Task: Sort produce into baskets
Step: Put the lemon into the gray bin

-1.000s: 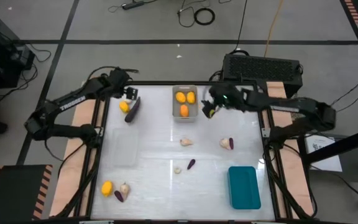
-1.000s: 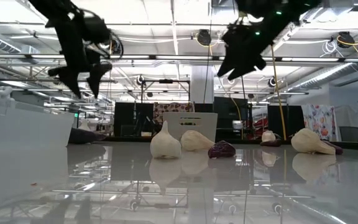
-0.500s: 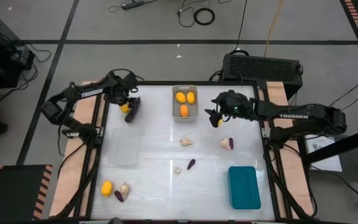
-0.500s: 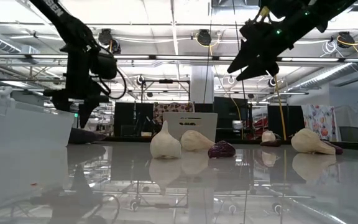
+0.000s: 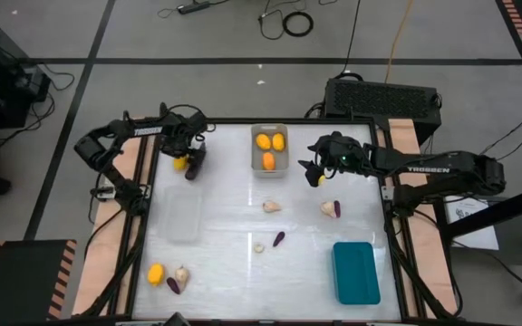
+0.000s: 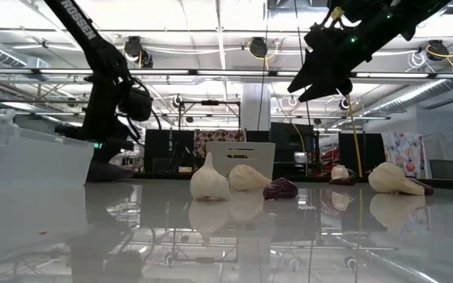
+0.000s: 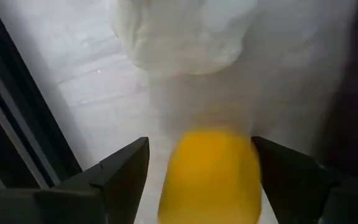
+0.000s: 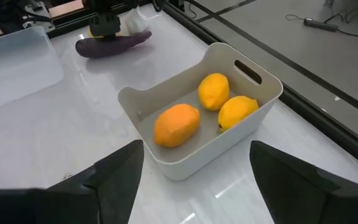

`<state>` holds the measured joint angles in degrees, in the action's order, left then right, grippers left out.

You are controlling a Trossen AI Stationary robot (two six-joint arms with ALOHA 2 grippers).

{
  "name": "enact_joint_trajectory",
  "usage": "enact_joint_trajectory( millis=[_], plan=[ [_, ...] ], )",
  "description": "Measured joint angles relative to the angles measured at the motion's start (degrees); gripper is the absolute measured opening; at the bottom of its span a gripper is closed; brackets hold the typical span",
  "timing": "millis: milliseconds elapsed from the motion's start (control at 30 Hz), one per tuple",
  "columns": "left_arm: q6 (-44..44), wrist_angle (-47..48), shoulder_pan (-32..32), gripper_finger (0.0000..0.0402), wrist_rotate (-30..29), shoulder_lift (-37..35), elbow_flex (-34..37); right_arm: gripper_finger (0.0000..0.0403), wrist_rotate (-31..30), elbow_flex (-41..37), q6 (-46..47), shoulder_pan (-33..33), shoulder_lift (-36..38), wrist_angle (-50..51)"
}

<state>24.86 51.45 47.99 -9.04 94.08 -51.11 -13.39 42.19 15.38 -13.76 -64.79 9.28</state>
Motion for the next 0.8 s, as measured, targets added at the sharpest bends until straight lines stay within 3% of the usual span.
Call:
enact_joint_trajectory(
  millis=[800],
  plan=[
    [-1.0,5.5,-0.1,0.0287,1.6,1.7,-0.2,0.0286,-3.2,0.1,-1.5,0.0,0.0,0.0]
  ],
)
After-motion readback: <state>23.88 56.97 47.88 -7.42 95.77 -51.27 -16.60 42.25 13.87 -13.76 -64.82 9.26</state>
